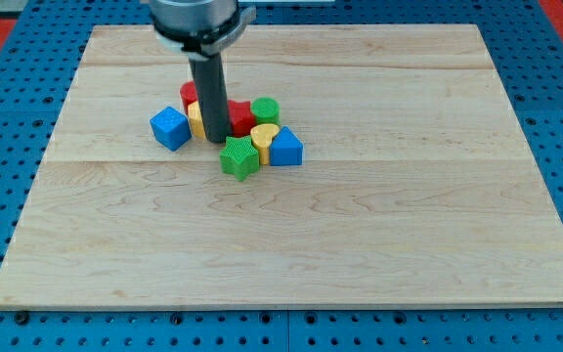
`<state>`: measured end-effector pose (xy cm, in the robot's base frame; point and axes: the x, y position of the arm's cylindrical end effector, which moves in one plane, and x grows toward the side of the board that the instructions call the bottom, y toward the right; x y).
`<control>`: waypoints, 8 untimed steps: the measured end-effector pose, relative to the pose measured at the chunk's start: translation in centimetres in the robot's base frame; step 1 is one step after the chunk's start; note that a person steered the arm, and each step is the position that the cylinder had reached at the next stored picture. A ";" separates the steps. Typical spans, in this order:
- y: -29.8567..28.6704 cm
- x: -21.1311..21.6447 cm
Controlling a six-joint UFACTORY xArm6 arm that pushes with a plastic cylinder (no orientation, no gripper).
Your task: Place the blue cube above the red star
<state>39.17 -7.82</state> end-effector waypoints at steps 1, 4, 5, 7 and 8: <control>-0.1 -4.1; 3.0 1.5; -1.1 5.0; -10.2 1.9; -9.6 1.0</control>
<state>40.13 -17.41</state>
